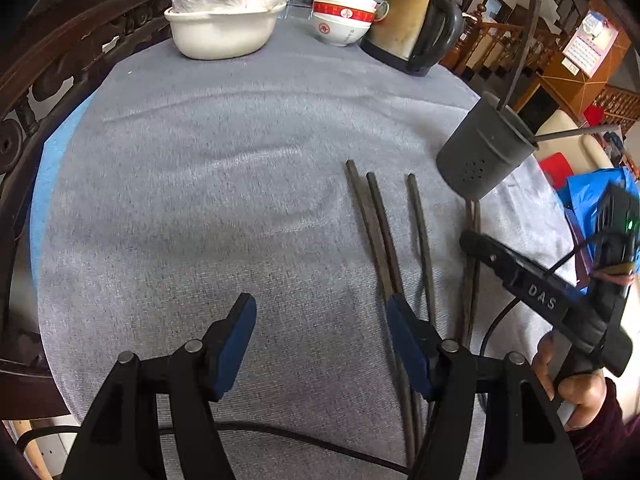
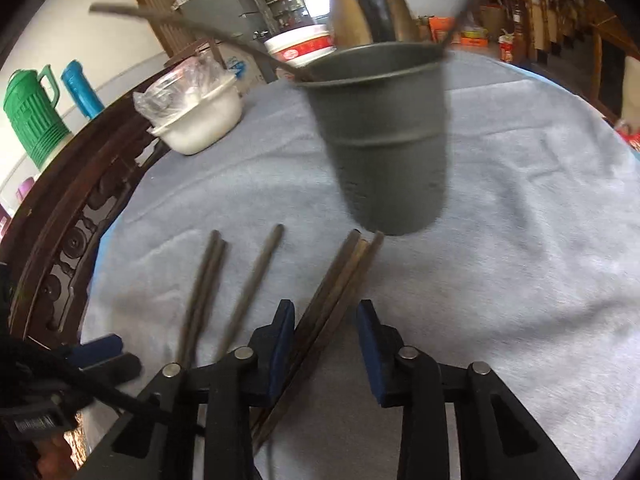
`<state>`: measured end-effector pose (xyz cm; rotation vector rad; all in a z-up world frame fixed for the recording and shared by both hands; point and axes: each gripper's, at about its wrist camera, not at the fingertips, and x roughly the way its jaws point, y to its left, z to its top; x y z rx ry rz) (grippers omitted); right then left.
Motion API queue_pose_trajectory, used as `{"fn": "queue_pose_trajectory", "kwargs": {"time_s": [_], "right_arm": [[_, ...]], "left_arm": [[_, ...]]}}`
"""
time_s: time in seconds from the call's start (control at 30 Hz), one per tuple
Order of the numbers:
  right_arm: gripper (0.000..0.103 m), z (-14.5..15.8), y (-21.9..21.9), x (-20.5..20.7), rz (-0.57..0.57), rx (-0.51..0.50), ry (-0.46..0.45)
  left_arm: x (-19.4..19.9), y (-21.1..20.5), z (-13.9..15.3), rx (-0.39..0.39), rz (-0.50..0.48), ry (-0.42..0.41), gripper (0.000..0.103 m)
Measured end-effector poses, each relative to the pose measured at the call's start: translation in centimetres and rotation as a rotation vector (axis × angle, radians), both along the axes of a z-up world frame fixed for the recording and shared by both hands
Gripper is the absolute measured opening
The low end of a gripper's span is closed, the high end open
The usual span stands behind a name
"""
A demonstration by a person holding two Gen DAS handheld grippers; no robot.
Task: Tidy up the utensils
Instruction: 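Close the right gripper around the remaining dark chopsticks on the cloth, then grasp a remaining chopstick with the left gripper while the right gripper holds its chopsticks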
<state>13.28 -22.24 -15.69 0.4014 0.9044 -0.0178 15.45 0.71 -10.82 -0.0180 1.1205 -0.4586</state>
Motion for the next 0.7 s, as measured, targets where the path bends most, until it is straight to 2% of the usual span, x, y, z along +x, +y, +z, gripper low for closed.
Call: {"fn": "queue_pose_trajectory", "kwargs": {"time_s": [0.3,0.4,0.47,0.6,0.7], "right_arm": [[0.035,0.4,-5.6,-3.6,-0.123,0.044,-0.003],[0.036,0.4,-7.0,-3.4,-0.16,0.109,0.007],[0.036,0.9,-6.9,-2.7,-0.144,0.094,0.009],[0.025,0.5,-4.5,0.0,-0.095,-0.021,0.079],[0.023,0.7,-2.6,1.3,-0.038,-0.003,0.054]], "left_arm": [[0.0,-1.3,0.1,0.009,-0.028,-0.008,0.068],[0.0,-1.8,-0.3,0.014,-0.029,-0.002,0.068],[-0.1,-2.2,-0.4,0.014,-0.035,-0.001,0.068],[-0.2,-2.4,-0.5,0.015,-0.037,0.003,0.068],[-0.2,-2.3,-0.5,0.01,-0.033,0.009,0.068]]}}
